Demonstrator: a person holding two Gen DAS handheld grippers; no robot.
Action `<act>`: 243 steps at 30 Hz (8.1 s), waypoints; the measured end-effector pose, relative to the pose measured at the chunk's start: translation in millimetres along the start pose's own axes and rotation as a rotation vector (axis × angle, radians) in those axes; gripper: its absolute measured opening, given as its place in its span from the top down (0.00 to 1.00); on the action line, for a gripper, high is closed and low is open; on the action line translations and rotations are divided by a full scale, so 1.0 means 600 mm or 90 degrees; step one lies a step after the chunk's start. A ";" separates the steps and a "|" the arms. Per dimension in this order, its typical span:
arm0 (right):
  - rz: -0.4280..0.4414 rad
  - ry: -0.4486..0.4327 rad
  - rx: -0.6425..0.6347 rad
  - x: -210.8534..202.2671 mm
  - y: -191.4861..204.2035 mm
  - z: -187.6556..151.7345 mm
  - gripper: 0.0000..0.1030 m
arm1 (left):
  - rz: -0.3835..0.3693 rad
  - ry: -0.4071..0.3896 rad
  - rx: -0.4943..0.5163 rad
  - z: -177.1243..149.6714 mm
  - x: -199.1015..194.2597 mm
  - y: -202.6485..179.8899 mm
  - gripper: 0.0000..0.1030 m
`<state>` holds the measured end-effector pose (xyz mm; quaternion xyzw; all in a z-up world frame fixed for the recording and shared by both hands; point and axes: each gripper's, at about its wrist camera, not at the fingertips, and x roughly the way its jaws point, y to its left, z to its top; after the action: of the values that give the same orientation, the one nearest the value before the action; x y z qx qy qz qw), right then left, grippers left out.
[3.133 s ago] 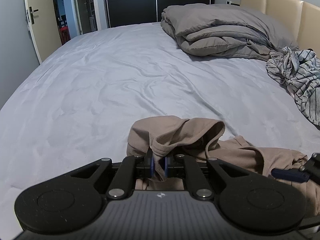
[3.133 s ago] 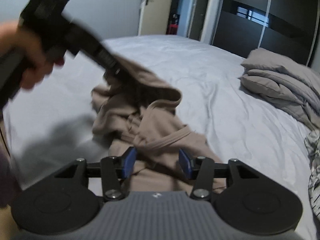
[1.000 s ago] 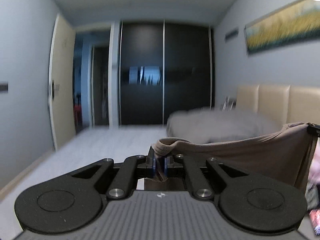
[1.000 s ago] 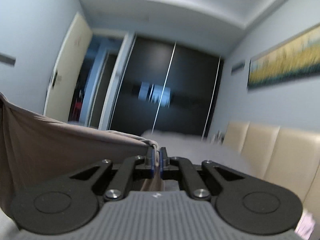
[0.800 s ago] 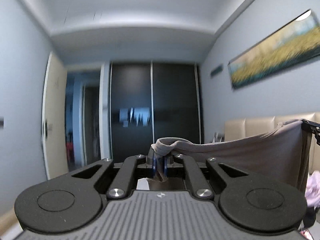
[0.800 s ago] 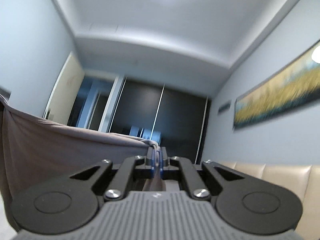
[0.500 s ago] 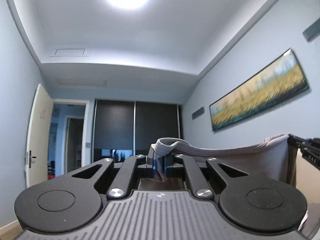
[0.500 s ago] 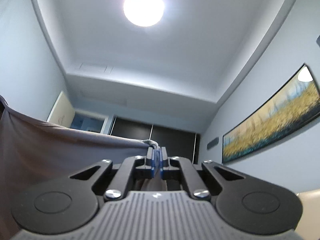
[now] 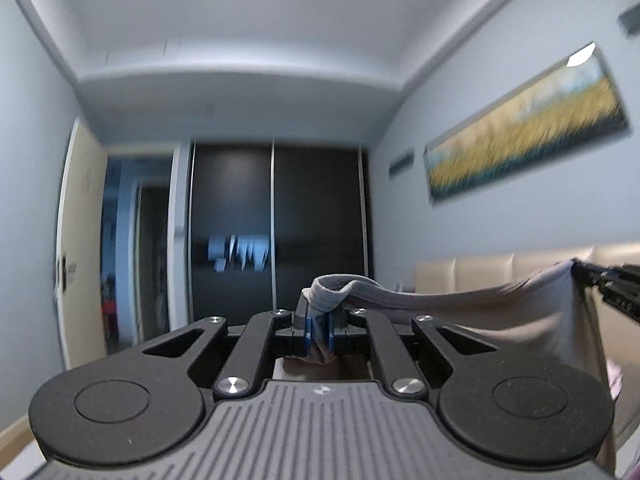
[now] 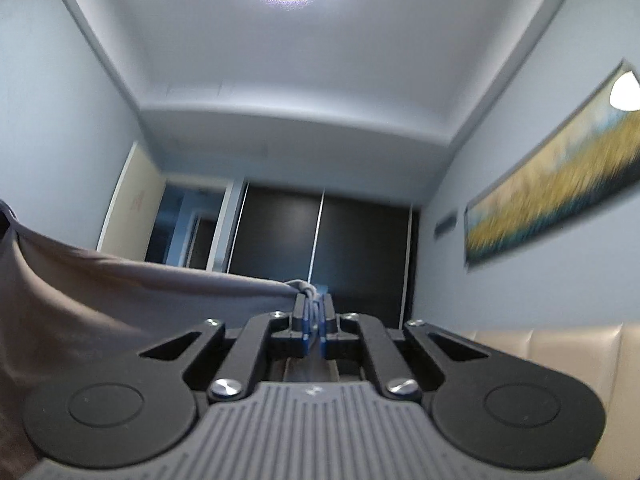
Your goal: Fold clothes
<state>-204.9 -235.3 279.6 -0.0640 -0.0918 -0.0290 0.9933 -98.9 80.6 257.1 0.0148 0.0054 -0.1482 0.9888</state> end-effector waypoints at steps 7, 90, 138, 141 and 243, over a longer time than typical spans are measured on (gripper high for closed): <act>0.038 0.152 -0.023 0.182 0.047 -0.165 0.95 | 0.053 0.113 0.017 -0.102 0.163 0.036 0.95; -0.081 0.594 0.005 0.263 -0.040 -0.566 0.50 | 0.126 0.602 -0.199 -0.540 0.187 0.220 0.48; 0.136 0.787 0.161 0.128 0.068 -0.589 0.54 | 0.054 0.676 -0.269 -0.521 0.122 0.194 0.60; 0.141 0.827 0.173 0.097 0.071 -0.598 0.58 | 0.052 0.708 -0.276 -0.537 0.088 0.173 0.60; 0.199 0.905 0.238 0.054 0.036 -0.531 0.98 | -0.015 0.768 -0.250 -0.491 0.035 0.156 0.98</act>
<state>-114.8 -257.6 -27.6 0.1273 0.5782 0.0940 0.8004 -53.3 173.3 -35.0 -0.0863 0.5889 -0.1208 0.7945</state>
